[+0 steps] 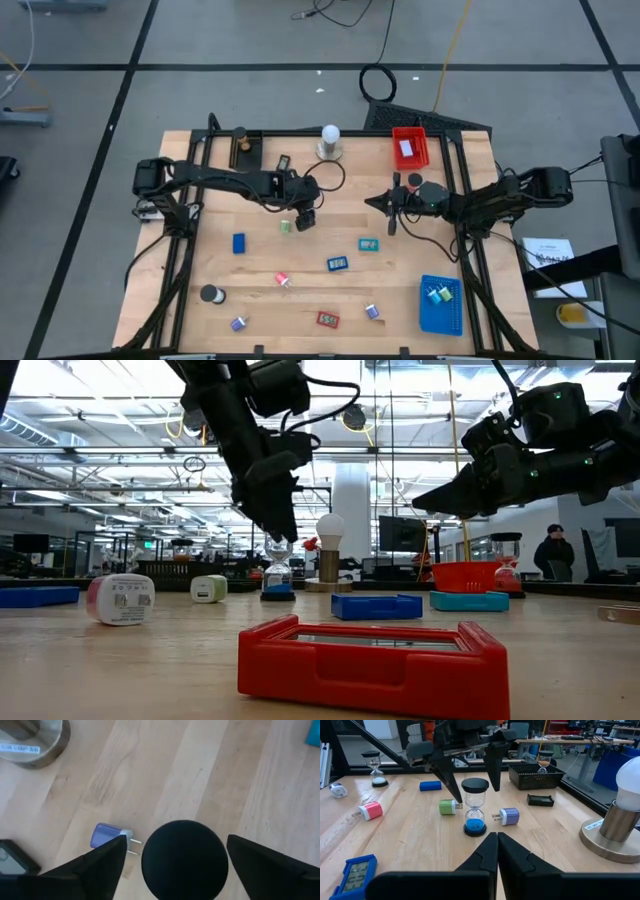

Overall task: Pick & Place Office items
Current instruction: Put the blue hourglass into the black bin

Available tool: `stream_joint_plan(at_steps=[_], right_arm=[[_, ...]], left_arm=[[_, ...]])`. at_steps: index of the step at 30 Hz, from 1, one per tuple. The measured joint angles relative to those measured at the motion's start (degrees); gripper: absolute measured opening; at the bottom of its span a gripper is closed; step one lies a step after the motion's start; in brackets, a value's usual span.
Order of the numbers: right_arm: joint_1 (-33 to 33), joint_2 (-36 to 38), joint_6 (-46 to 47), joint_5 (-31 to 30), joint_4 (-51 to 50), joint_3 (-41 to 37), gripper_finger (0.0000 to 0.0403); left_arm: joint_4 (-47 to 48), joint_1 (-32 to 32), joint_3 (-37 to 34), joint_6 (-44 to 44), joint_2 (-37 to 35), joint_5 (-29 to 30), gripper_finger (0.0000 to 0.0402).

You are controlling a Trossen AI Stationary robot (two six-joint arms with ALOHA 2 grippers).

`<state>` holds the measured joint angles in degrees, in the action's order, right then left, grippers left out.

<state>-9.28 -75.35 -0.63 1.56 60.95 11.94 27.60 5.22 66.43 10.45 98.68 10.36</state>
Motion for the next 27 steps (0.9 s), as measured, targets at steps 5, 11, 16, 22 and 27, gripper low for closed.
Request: stream_joint_plan(at_steps=[5,11,16,22,27], right_arm=[[0.0,0.0,0.0,0.0,-0.1,0.0,0.0001],[0.0,0.0,0.0,0.0,-0.2,0.0,0.0001],[0.0,0.0,0.0,0.0,-0.5,0.0,0.0001],[0.0,0.0,0.0,0.0,-0.9,0.0,0.0001],[0.0,0.0,0.0,0.0,-0.9,0.0,0.0001]], left_arm=[[0.6,-0.1,0.0,-0.7,0.4,0.1,0.0280],[2.1,0.5,0.0,-0.9,-0.6,0.2,0.0212],[4.1,2.3,0.0,-1.3,-7.3,0.2,0.0212],[16.6,5.9,0.0,2.1,-21.1,8.6,0.0212],[26.3,11.3,-0.4,6.8,-28.0,12.8,0.0212]])
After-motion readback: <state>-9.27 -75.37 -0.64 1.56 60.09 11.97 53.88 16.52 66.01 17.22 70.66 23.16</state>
